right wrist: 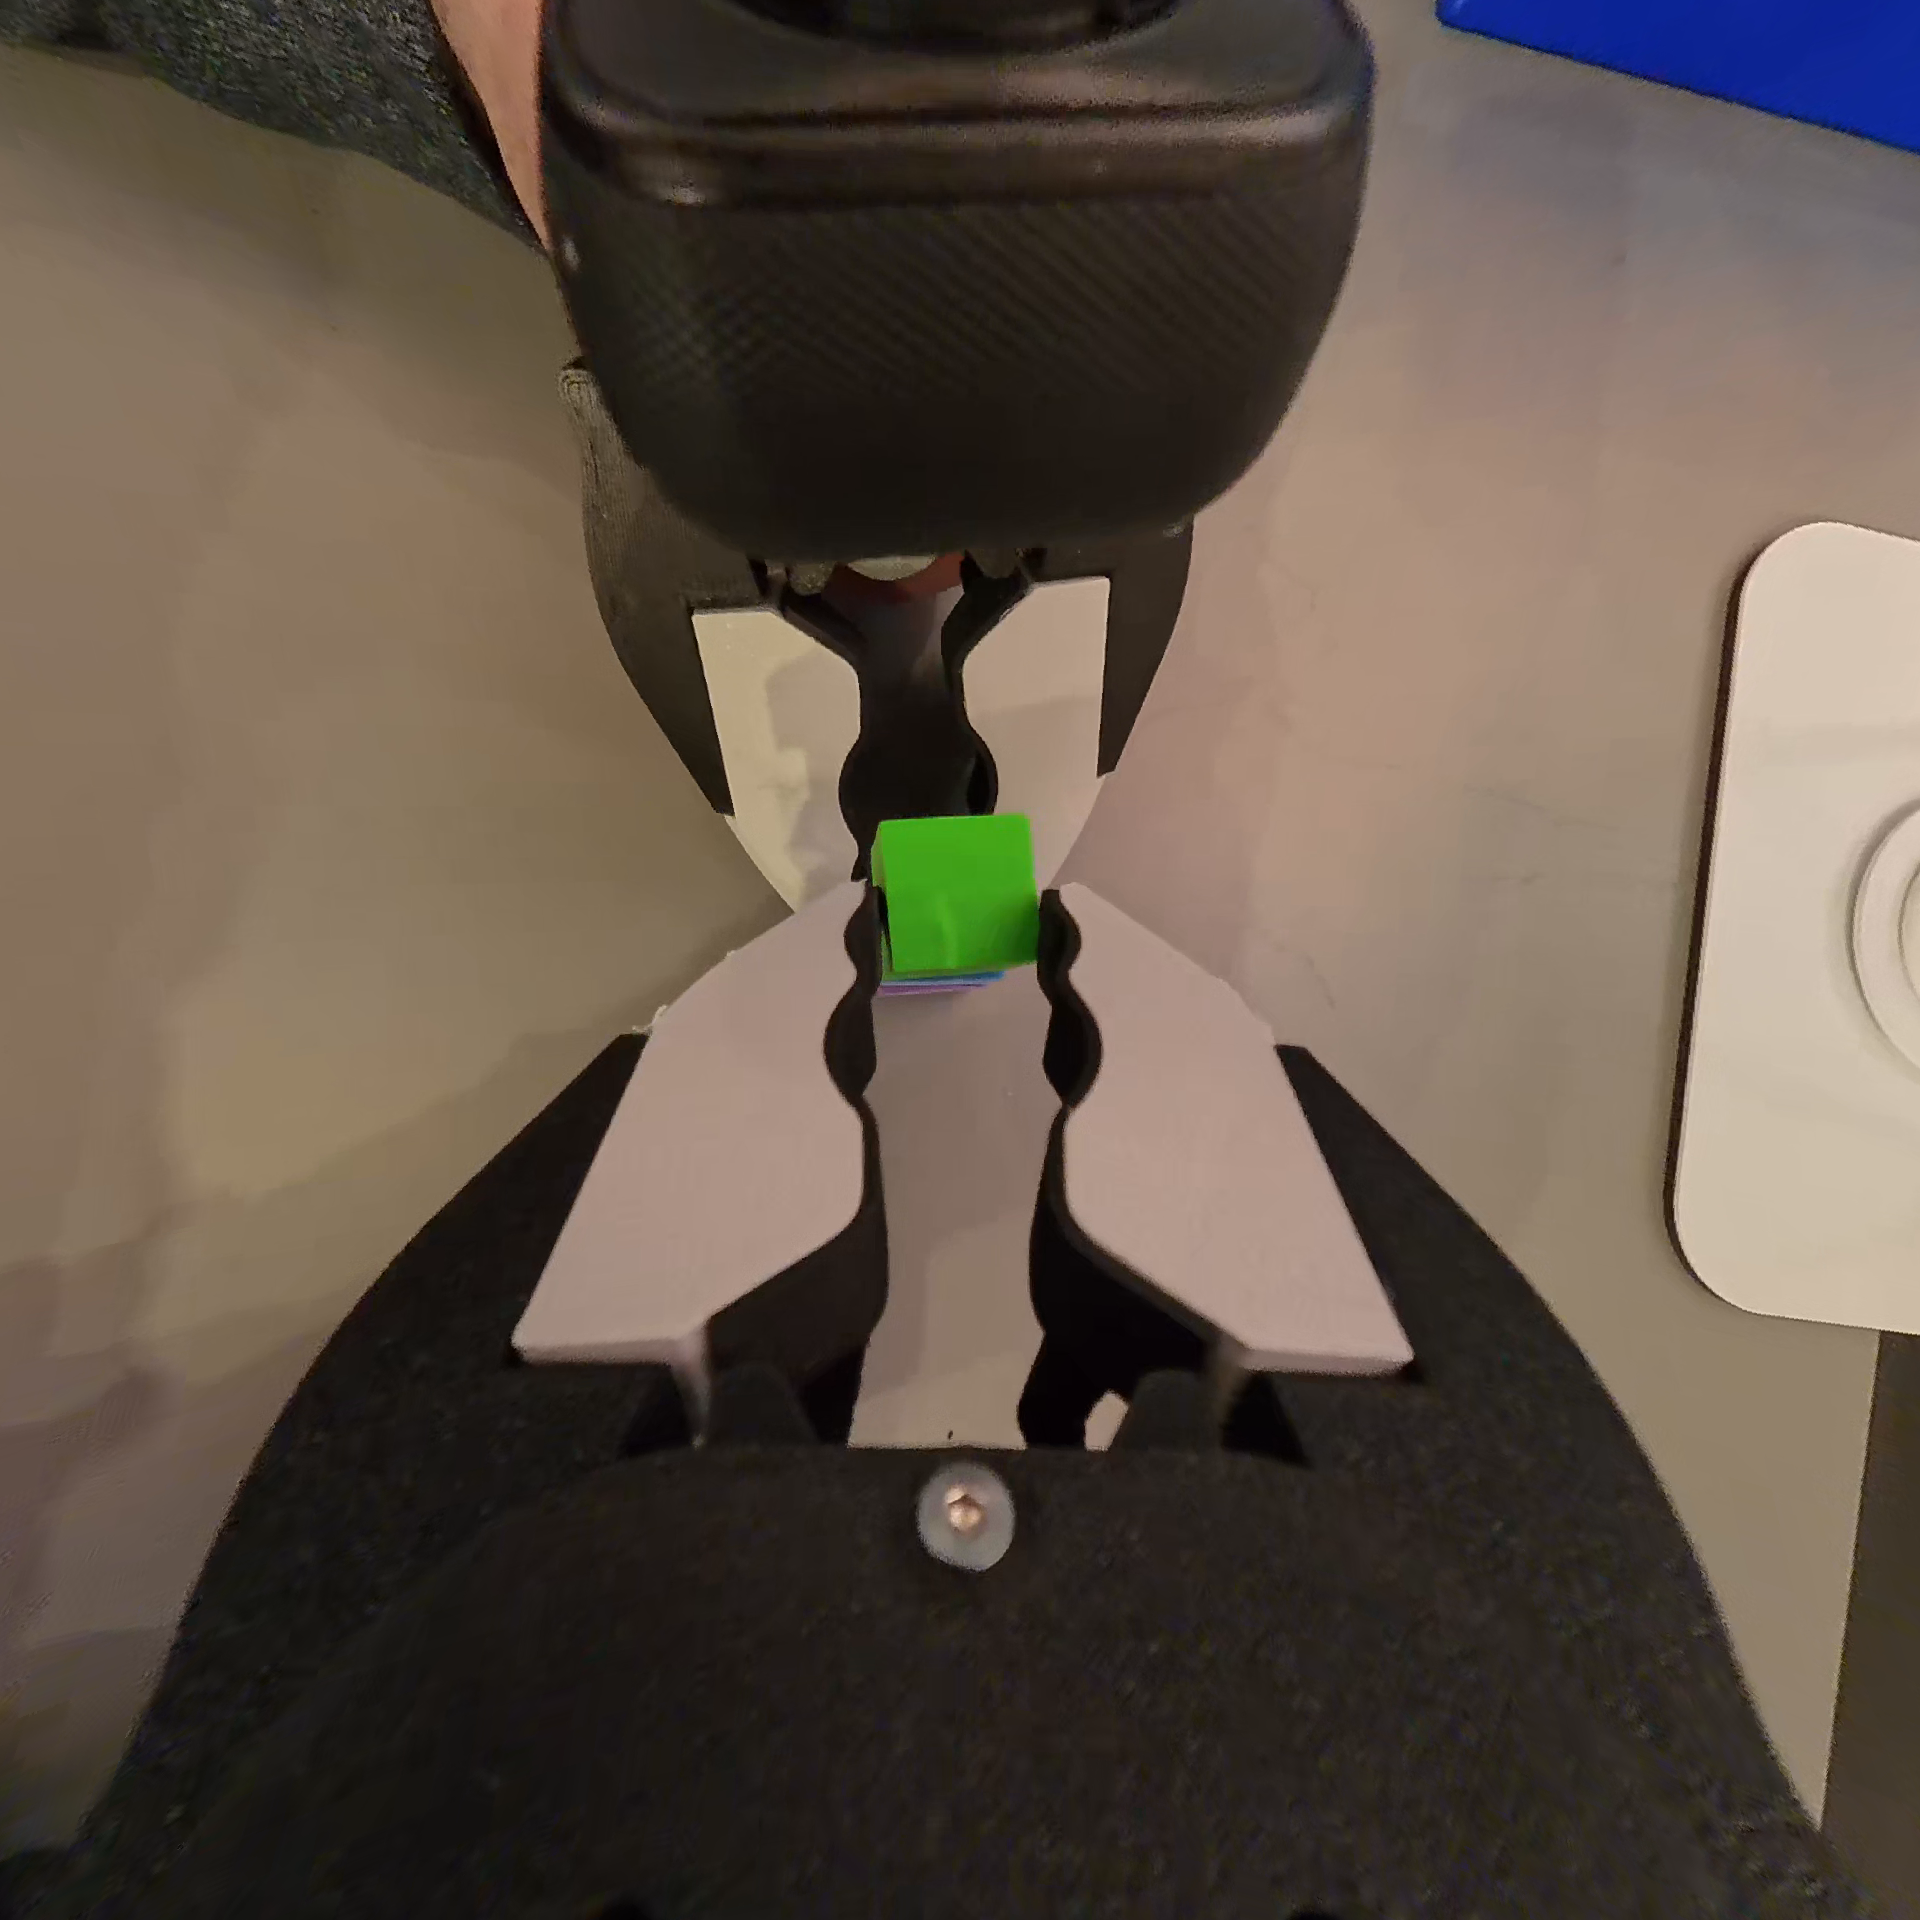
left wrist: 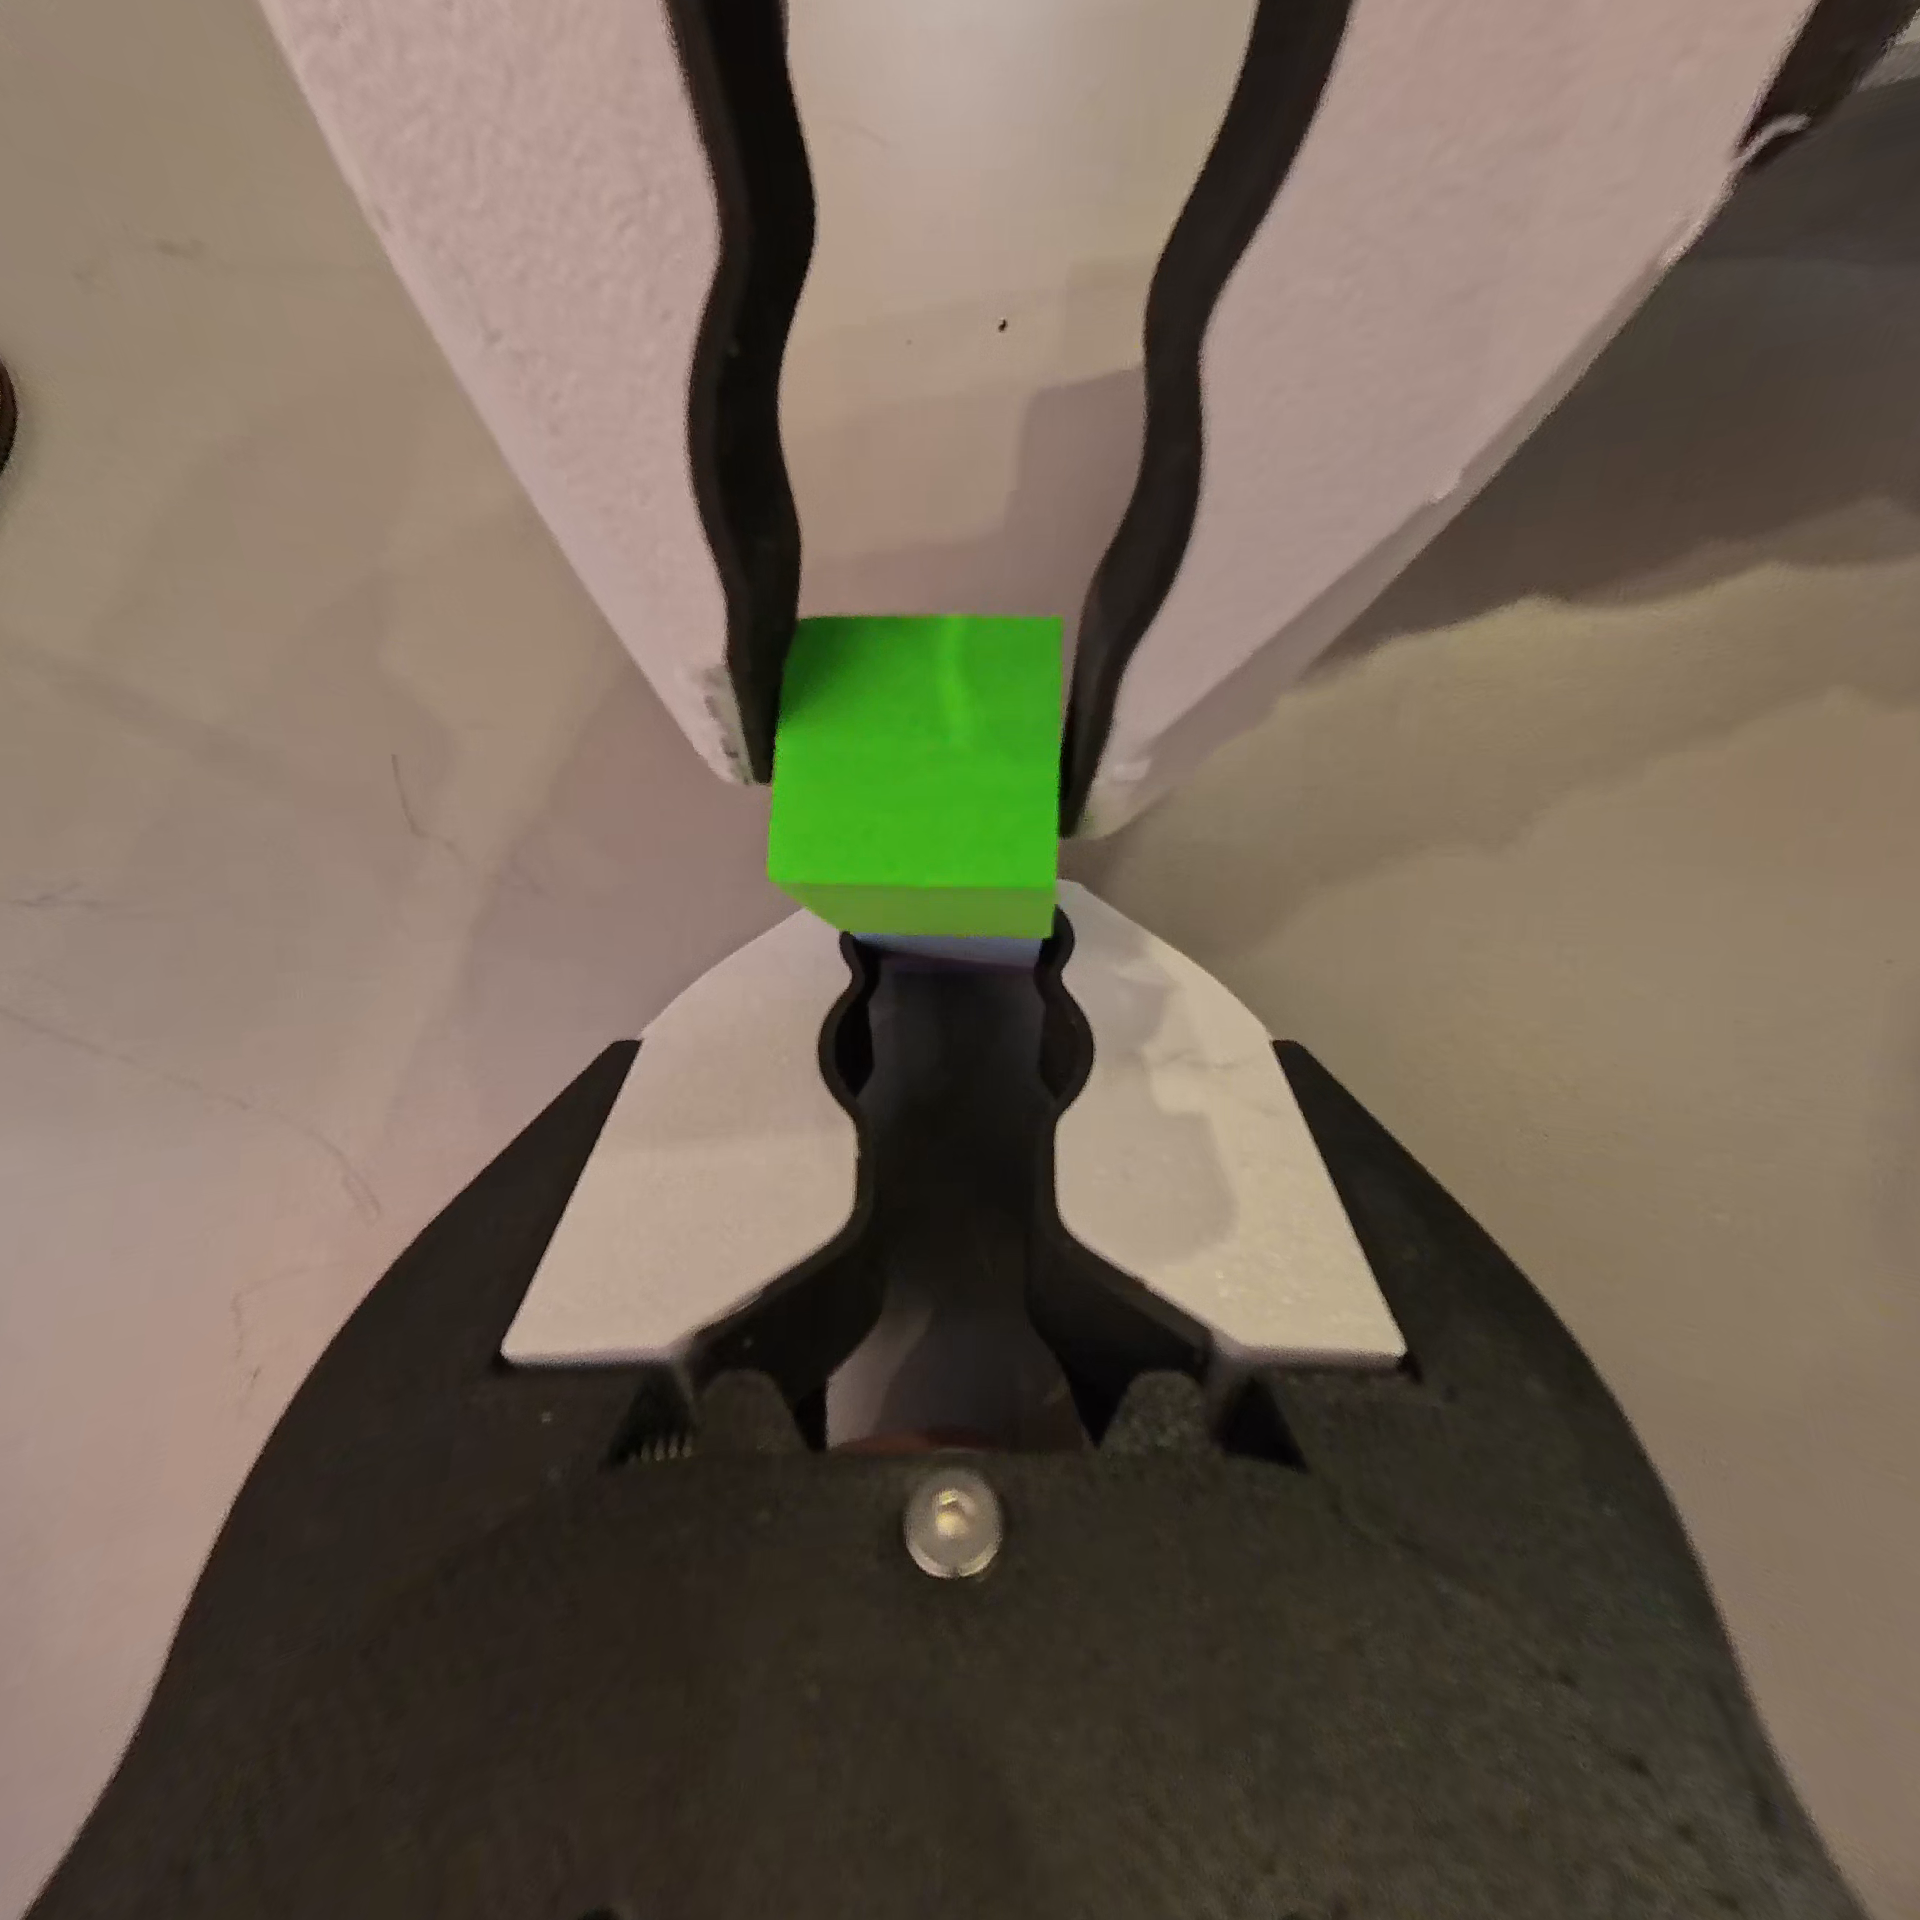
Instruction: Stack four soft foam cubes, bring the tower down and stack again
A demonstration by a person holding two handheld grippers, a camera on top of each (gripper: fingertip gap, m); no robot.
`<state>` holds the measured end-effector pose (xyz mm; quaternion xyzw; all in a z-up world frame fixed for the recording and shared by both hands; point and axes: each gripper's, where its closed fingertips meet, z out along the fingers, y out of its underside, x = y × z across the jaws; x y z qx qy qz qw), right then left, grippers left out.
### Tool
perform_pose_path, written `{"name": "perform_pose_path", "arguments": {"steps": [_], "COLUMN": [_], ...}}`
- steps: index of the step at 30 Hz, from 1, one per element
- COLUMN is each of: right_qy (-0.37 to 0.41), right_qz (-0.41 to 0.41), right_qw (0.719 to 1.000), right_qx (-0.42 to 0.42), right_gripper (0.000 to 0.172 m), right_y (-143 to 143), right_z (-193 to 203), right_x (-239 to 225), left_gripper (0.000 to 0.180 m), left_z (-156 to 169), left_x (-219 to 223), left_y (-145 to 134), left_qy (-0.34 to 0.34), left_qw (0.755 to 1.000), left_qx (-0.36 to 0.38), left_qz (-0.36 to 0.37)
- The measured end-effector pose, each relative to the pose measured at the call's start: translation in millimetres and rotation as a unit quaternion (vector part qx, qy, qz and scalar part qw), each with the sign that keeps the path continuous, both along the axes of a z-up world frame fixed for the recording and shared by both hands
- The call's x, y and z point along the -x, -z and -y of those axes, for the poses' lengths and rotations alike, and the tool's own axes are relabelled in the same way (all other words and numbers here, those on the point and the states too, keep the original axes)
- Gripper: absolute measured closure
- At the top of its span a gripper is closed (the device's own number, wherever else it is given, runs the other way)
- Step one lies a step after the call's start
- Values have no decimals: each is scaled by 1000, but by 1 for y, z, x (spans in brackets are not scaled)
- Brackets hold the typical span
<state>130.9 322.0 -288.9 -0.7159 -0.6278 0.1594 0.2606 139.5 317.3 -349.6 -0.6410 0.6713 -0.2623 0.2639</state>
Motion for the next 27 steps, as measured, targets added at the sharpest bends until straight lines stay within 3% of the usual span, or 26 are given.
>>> {"name": "perform_pose_path", "arguments": {"steps": [27], "right_qy": [33], "right_qz": [4], "right_qw": [999], "right_qx": [3], "right_gripper": [144], "right_y": [0], "right_z": [-1], "right_x": [-1], "left_gripper": [152], "left_z": [0], "left_x": [0], "left_y": [0], "left_qy": [0], "left_qw": [1000], "left_qx": [1], "left_qz": [0]}}
